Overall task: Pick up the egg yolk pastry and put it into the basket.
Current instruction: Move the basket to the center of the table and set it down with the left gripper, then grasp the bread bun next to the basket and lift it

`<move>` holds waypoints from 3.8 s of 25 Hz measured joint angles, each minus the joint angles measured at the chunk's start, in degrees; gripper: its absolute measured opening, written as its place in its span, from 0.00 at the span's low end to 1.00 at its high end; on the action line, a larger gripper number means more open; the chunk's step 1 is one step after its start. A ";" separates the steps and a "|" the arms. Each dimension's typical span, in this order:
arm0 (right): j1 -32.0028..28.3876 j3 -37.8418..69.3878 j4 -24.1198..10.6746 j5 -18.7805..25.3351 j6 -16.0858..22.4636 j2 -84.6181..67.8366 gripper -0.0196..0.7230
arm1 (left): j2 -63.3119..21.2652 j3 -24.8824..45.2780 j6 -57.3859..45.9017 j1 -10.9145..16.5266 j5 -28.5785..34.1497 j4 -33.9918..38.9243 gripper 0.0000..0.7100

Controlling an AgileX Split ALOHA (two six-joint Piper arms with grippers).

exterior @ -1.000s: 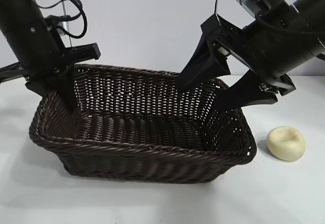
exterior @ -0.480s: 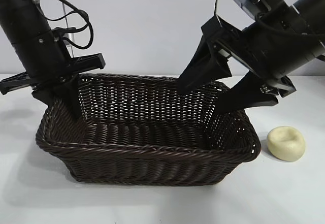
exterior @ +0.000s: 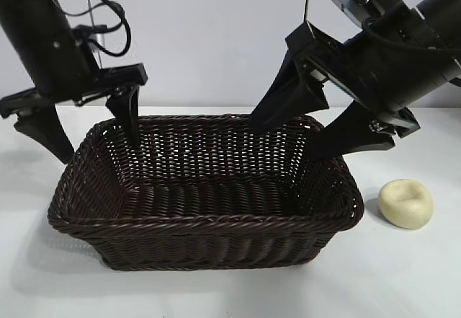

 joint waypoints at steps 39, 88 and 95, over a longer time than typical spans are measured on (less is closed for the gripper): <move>0.00 0.00 -0.06 -0.24 0.18 0.00 0.81 | -30.59 20.92 6.00 18.47 5.66 9.83 0.93; -0.21 -11.89 -18.71 3.99 19.43 0.00 0.81 | -108.99 60.65 5.95 18.47 -0.36 9.83 0.93; -8.79 -14.46 -28.62 11.01 25.61 0.11 0.81 | -108.99 60.65 5.95 18.47 -0.36 9.83 0.93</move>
